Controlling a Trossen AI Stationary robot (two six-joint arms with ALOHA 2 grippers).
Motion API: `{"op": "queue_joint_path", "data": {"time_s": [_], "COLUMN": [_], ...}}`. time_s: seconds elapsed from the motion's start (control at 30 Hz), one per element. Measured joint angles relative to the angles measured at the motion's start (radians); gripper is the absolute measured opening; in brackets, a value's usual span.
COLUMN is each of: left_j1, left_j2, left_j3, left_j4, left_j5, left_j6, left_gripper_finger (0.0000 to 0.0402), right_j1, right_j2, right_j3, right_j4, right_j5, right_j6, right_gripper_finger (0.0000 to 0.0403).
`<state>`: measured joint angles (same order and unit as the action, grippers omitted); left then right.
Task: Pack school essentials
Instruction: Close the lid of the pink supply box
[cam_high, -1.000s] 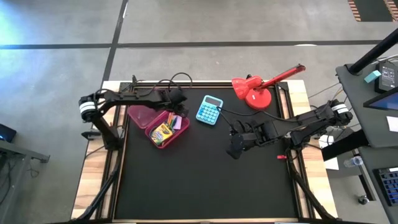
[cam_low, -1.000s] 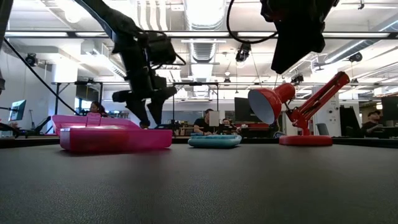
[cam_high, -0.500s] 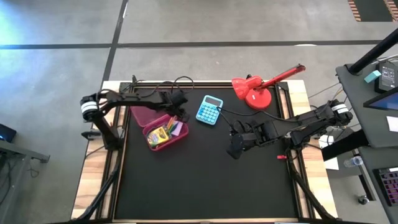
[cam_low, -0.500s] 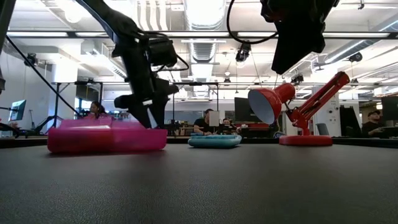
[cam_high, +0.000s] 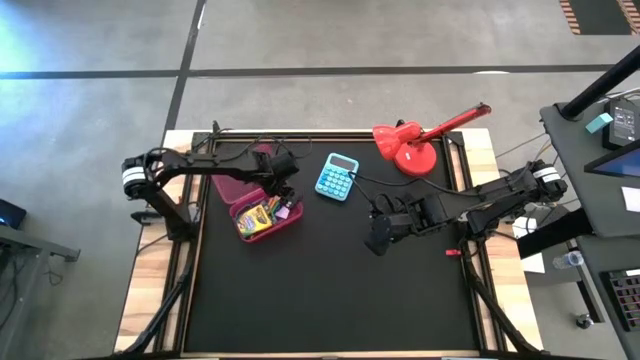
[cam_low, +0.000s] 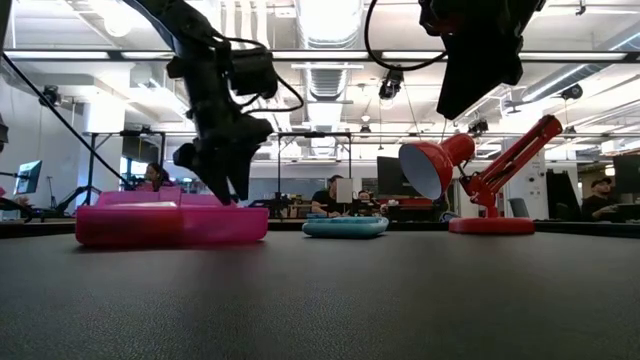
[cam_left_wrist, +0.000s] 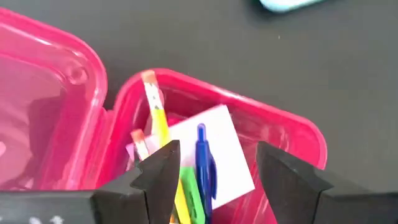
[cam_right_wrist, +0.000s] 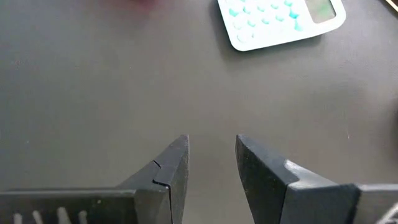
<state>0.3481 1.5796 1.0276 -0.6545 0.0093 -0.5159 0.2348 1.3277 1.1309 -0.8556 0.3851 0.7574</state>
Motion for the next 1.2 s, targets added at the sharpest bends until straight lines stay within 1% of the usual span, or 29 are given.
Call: {"op": "queue_joint_path", "data": {"time_s": [0.17, 0.37, 0.43, 0.53, 0.6, 0.67, 0.73, 0.8, 0.93, 1.0, 1.13, 1.2], "left_j1": [-0.017, -0.011, -0.007, -0.006, -0.006, -0.001, 0.011, 0.03, 0.075, 0.093, 0.134, 0.153], "left_j2": [-0.041, -0.16, -0.194, -0.243, -0.269, -0.294, -0.317, -0.337, -0.355, -0.357, -0.356, -0.356], "left_j3": [0.003, -0.005, -0.005, -0.005, -0.005, -0.005, -0.005, -0.005, -0.005, -0.005, -0.005, -0.005], "left_j4": [-0.053, -0.173, -0.184, -0.184, -0.189, -0.212, -0.23, -0.246, -0.249, -0.247, -0.247, -0.247], "left_j5": [-0.013, -0.206, -0.231, -0.234, -0.249, -0.292, -0.364, -0.412, -0.428, -0.429, -0.428, -0.428], "left_j6": [0.027, 0.025, 0.025, 0.019, 0.004, 0.002, -0.002, -0.022, -0.052, -0.053, -0.044, -0.025], "left_gripper_finger": [0.0193, 0.0193, 0.0193, 0.0193, 0.0193, 0.0193, 0.0193, 0.0193, 0.0193, 0.0193, 0.0193, 0.0193], "right_j1": [0.0, 0.0, 0.0, 0.0, -0.006, -0.02, -0.04, -0.06, -0.104, -0.124, -0.174, -0.203], "right_j2": [0.0, 0.0, 0.0, 0.0, 0.001, 0.015, 0.038, 0.064, 0.127, 0.163, 0.243, 0.286], "right_j3": [-0.001, -0.002, -0.01, -0.047, -0.08, -0.106, -0.126, -0.13, -0.108, -0.084, -0.021, 0.017], "right_j4": [0.0, 0.013, 0.07, 0.281, 0.455, 0.623, 0.741, 0.831, 0.898, 0.893, 0.891, 0.886], "right_j5": [0.0, 0.003, 0.007, 0.005, -0.005, -0.037, -0.069, -0.103, -0.185, -0.221, -0.277, -0.333], "right_j6": [0.001, 0.048, 0.062, 0.046, 0.017, -0.017, -0.042, -0.088, -0.224, -0.296, -0.408, -0.472], "right_gripper_finger": [0.0123, 0.0123, 0.0123, 0.0121, 0.0118, 0.0113, 0.0109, 0.0104, 0.0098, 0.0098, 0.0112, 0.0123]}}
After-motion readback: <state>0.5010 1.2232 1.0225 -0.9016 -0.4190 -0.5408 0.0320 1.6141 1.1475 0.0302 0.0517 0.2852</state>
